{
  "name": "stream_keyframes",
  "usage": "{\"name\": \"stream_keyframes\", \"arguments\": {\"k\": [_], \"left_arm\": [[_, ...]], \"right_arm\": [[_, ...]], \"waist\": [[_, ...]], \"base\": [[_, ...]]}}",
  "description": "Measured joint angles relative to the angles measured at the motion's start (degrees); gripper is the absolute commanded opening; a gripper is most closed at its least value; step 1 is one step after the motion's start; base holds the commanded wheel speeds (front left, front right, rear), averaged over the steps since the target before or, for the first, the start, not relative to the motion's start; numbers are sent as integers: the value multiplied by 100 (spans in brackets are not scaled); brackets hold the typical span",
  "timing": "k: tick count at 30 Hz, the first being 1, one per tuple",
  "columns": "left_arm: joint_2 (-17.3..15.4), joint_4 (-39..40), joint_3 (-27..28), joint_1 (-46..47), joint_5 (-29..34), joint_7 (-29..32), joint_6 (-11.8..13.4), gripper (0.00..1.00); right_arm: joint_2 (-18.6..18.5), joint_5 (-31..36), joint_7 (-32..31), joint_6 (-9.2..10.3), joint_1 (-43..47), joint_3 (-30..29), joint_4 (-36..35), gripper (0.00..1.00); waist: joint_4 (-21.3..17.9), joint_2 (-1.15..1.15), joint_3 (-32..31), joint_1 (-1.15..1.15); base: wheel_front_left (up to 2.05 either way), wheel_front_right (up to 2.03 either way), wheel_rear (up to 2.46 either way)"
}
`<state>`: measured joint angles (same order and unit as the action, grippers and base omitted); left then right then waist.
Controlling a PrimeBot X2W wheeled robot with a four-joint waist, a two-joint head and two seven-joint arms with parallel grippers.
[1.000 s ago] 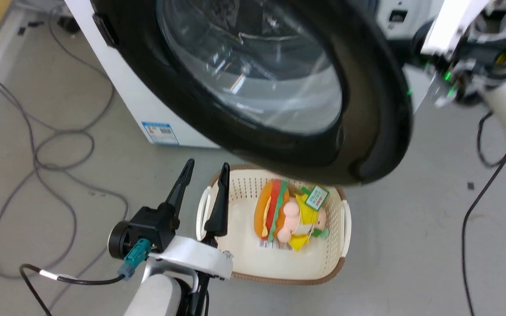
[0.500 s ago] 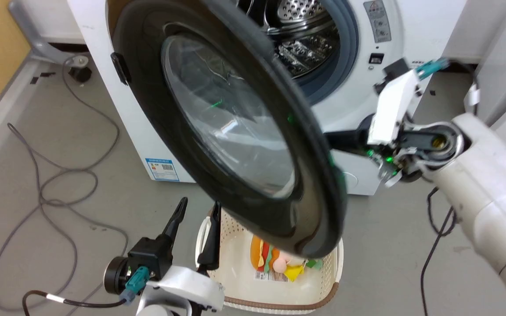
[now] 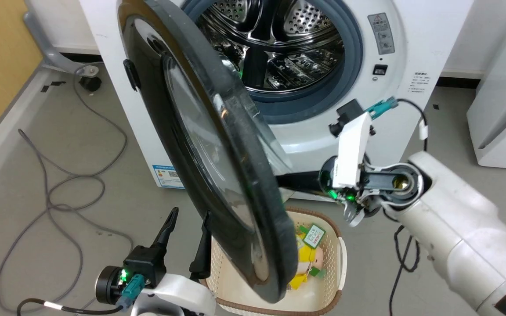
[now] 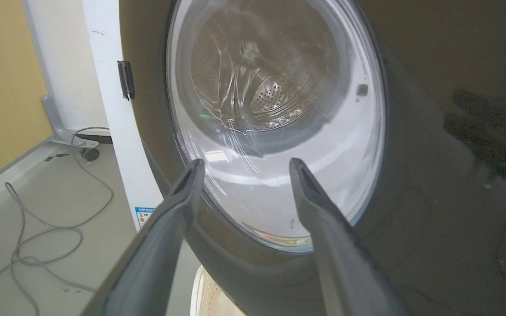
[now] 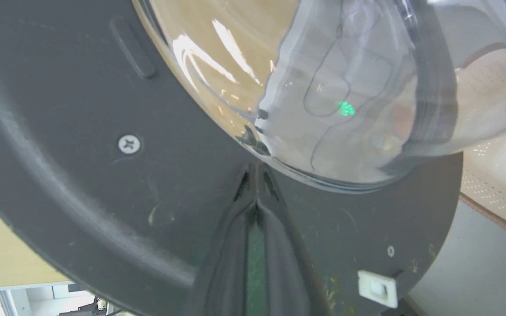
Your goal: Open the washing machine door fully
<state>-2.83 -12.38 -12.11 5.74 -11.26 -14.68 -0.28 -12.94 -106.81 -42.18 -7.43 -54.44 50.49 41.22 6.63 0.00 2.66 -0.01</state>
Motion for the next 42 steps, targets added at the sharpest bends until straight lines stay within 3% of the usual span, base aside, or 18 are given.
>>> {"name": "stream_keyframes", "arguments": {"k": [7,8,9,10,22,26,29,32,36,42], "left_arm": [[0,8,86,-2,77,0,-89,100],[0,9,104,-3,92,-1,-90,100],[-1,11,124,-4,105,0,-90,100],[-1,13,145,-7,107,-1,-90,100],[-14,-22,274,-174,118,0,-126,100],[-26,-32,347,-277,153,0,-124,100],[-34,-26,407,-355,153,0,-121,100],[-45,-21,474,-389,152,0,-115,100],[-49,-24,534,-445,153,-1,-115,100],[-51,-37,560,-446,153,0,-116,100]], "right_arm": [[26,-155,483,0,292,-98,-304,0],[27,-180,695,0,375,-192,-363,29],[20,-201,937,0,469,-303,-426,82],[0,-208,1157,0,571,-390,-506,100],[-589,537,5096,0,3123,-1675,-1900,100],[-773,756,5627,0,4061,-2043,-2446,100],[-773,1292,5692,0,4590,-2749,-2663,100],[-576,2466,5700,0,5015,-3831,-2817,100],[32,4335,5700,0,5460,-4929,-3228,100],[759,7019,5700,0,5703,-5861,-4156,100]], "waist": [[27,0,1,0],[20,0,0,0],[11,0,-3,0],[-1,0,-6,0],[-178,0,-193,0],[-293,0,-282,0],[-400,0,-325,0],[-491,0,-354,0],[-539,0,-372,0],[-501,0,-382,0]], "base": [[0,0,0],[0,0,0],[0,0,0],[0,0,0],[0,0,0],[0,0,0],[0,0,0],[0,0,0],[0,0,0],[0,0,0]]}}
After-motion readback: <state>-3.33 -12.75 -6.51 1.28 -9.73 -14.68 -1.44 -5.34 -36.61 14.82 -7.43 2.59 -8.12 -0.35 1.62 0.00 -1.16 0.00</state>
